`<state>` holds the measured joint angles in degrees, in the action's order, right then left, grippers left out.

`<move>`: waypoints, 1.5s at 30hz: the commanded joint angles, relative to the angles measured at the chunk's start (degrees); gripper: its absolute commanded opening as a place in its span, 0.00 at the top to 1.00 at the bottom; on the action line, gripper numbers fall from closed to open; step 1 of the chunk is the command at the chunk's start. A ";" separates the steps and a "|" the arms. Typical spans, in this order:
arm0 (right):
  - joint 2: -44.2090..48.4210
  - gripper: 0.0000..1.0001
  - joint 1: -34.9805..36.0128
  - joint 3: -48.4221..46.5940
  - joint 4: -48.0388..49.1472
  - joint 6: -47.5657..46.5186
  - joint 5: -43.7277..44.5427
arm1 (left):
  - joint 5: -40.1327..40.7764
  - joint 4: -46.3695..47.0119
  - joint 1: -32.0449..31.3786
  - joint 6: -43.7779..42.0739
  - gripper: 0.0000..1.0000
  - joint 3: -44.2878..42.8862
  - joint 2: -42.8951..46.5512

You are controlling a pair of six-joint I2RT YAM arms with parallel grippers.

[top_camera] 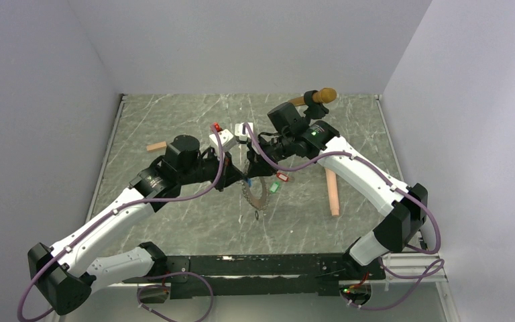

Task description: Put the keys on the keyring

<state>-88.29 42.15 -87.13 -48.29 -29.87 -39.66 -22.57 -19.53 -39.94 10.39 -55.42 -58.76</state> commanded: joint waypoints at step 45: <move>-1.26 1.00 5.49 -3.31 -0.09 -1.82 2.36 | 7.65 28.71 2.36 18.76 1.00 17.18 10.19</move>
<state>-89.82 45.67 -87.83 -48.31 -31.75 -34.68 -19.07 -0.16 -38.06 26.89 -38.54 -49.93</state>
